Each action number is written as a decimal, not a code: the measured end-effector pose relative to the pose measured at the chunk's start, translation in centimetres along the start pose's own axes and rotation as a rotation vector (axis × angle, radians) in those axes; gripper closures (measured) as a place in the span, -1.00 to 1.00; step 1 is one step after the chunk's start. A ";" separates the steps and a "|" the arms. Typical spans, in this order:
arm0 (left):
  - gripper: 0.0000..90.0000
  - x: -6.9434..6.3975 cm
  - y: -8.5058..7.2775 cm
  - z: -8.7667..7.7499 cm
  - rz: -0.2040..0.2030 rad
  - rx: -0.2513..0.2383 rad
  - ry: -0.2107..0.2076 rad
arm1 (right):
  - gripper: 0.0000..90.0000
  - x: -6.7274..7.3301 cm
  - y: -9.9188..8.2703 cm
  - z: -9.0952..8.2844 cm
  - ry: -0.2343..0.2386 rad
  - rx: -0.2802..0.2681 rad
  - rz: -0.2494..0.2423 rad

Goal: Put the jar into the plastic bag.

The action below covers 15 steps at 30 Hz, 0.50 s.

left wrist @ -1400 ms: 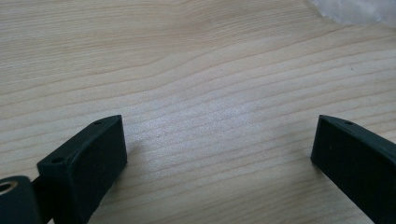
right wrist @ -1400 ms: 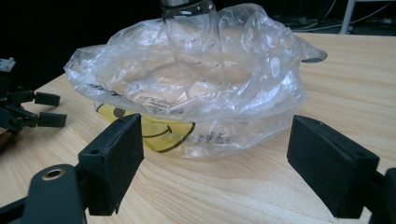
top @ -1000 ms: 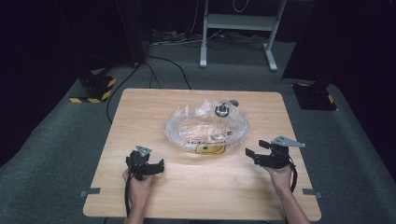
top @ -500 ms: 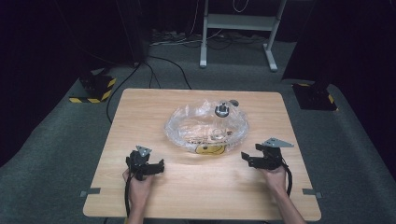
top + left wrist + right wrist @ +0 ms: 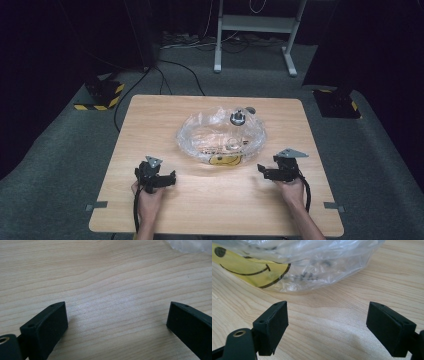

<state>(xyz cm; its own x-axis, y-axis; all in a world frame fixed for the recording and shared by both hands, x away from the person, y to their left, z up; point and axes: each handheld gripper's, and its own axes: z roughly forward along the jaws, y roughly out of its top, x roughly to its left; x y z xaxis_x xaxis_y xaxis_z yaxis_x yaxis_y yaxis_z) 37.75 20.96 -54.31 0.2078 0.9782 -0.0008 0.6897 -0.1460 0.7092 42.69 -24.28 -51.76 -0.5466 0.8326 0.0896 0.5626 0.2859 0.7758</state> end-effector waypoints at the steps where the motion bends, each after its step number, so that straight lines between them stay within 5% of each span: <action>1: -0.92 0.0 0.0 0.0 0.000 0.000 0.000 | -0.60 0.0 0.0 0.1 -0.003 0.004 0.001; 15: -0.92 0.0 0.0 0.0 0.000 0.000 0.000 | -0.66 0.3 -0.3 1.2 -0.049 0.039 -0.027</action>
<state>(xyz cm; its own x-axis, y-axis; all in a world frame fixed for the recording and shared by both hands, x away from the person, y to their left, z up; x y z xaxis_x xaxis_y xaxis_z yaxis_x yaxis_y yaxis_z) 37.75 20.96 -54.31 0.2078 0.9782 -0.0009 0.6897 -0.1459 0.7092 43.16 -23.53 -52.70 -0.5318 0.8461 0.0373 0.5718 0.3262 0.7528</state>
